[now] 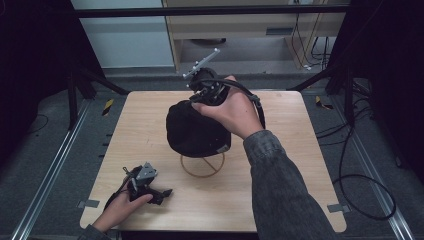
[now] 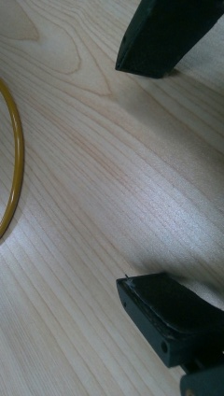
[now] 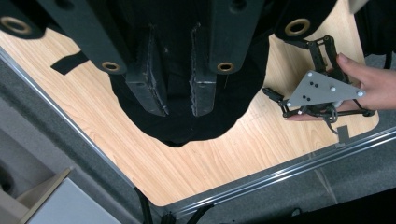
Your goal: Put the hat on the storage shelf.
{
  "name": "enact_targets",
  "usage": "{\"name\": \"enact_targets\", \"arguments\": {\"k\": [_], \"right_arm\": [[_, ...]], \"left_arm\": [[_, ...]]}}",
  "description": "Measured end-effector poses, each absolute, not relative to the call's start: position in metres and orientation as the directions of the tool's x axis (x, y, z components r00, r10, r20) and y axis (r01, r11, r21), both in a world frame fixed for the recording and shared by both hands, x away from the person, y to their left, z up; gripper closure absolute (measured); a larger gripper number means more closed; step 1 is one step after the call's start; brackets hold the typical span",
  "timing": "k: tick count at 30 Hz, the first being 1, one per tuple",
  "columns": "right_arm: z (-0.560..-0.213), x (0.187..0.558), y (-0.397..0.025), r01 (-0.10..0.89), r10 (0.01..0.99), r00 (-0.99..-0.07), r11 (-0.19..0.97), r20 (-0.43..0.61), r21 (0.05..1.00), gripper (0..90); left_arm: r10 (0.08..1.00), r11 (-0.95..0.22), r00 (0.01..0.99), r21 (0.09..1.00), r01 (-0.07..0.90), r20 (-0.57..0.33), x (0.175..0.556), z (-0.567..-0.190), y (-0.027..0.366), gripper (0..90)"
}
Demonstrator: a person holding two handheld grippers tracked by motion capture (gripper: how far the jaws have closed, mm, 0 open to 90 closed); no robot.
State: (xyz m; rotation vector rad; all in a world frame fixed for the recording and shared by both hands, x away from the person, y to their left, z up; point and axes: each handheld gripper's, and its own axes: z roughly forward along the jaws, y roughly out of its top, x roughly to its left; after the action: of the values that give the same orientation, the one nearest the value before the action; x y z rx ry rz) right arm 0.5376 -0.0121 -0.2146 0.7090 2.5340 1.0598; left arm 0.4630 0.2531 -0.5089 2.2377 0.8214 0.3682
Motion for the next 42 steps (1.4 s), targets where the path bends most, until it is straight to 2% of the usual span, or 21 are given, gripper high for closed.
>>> {"name": "enact_targets", "arguments": {"k": [14, 21, 32, 36, 42], "right_arm": [[-0.220, 0.523, -0.034, 0.317, 0.557, -0.826, 0.577, -0.079, 0.753, 75.3], [-0.224, 0.515, -0.050, 0.323, 0.581, -0.810, 0.552, -0.077, 0.769, 67.8], [-0.228, 0.500, -0.072, 0.324, 0.657, -0.745, 0.504, -0.112, 0.801, 26.8], [-0.230, 0.496, -0.079, 0.338, 0.692, -0.713, 0.477, -0.110, 0.811, 15.2], [-0.237, 0.487, -0.093, 0.342, 0.723, -0.681, 0.451, -0.113, 0.824, 8.0]], "left_arm": [[0.654, -0.542, 0.756, 0.709, 0.450, 0.020, 0.463, -0.509, 0.253, 0.0], [0.654, -0.542, 0.756, 0.709, 0.450, 0.020, 0.463, -0.509, 0.253, 0.0], [0.656, -0.541, 0.755, 0.709, 0.452, 0.020, 0.463, -0.509, 0.253, 0.0], [0.657, -0.539, 0.753, 0.711, 0.451, 0.020, 0.463, -0.509, 0.253, 0.0], [0.657, -0.540, 0.753, 0.711, 0.451, 0.021, 0.462, -0.509, 0.253, 0.0]]}}
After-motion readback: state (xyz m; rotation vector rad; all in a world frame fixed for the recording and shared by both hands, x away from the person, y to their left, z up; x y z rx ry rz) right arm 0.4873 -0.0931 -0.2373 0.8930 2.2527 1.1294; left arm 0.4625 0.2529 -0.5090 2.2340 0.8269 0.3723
